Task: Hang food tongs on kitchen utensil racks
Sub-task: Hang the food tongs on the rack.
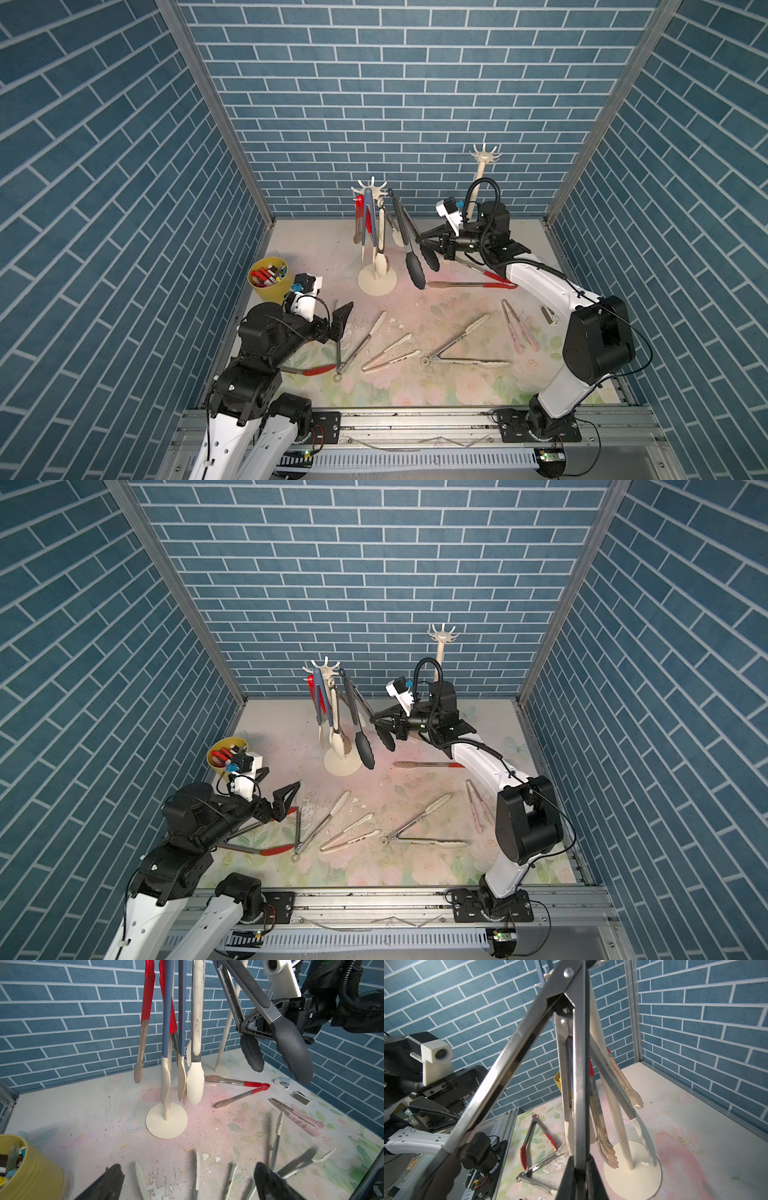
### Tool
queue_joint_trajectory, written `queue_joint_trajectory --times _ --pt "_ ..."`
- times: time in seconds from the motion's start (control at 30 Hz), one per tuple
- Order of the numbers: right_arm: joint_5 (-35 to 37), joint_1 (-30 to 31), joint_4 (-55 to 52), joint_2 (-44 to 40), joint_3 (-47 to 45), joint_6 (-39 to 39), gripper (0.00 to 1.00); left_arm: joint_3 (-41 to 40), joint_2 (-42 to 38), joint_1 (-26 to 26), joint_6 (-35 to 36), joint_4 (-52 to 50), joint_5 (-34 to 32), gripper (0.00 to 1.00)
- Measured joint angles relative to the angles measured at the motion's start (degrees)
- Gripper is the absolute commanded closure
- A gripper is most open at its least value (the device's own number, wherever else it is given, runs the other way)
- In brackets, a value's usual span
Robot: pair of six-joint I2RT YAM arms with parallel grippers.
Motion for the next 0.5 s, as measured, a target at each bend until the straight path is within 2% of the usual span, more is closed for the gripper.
queue_joint_trajectory --times 0.5 --pt "-1.6 0.0 -5.5 2.1 4.0 -2.5 1.00 0.0 -0.1 0.0 0.0 0.0 0.0 0.01"
